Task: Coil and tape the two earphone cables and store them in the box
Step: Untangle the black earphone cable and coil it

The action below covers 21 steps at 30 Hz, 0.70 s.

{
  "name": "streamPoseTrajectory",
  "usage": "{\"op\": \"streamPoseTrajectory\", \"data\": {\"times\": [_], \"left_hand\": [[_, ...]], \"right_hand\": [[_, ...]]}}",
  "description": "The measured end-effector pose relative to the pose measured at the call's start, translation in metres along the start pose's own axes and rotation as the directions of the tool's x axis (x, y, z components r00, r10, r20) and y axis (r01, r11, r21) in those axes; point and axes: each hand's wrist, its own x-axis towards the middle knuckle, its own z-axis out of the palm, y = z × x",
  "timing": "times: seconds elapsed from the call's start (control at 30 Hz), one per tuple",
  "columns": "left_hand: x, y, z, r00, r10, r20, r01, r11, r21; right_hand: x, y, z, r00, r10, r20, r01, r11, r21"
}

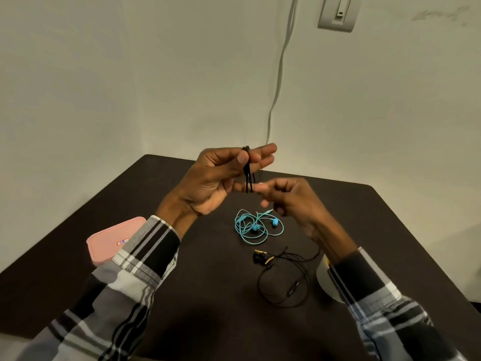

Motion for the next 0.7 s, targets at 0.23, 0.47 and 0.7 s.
{"op": "streamPoseTrajectory", "data": {"times": [0.23, 0.47, 0.7], "left_hand": [[0.005, -0.009, -0.019, 0.984, -0.013, -0.177, 0.071, 0.942, 0.327], [0.004, -0.019, -0.029, 0.988, -0.083, -0.13, 0.143, 0.81, 0.568], [-0.006, -0.017, -0.013, 0.971, -0.24, 0.02, 0.19, 0.813, 0.55]], "right_hand": [[-0.044, 0.008, 0.018, 0.995, 0.026, 0.1, -0.018, 0.997, -0.081], [-0.065, -0.037, -0.01, 0.992, -0.12, 0.051, 0.129, 0.944, -0.303], [-0.049, -0.087, -0.039, 0.934, -0.353, -0.056, 0.302, 0.863, -0.406]]}}
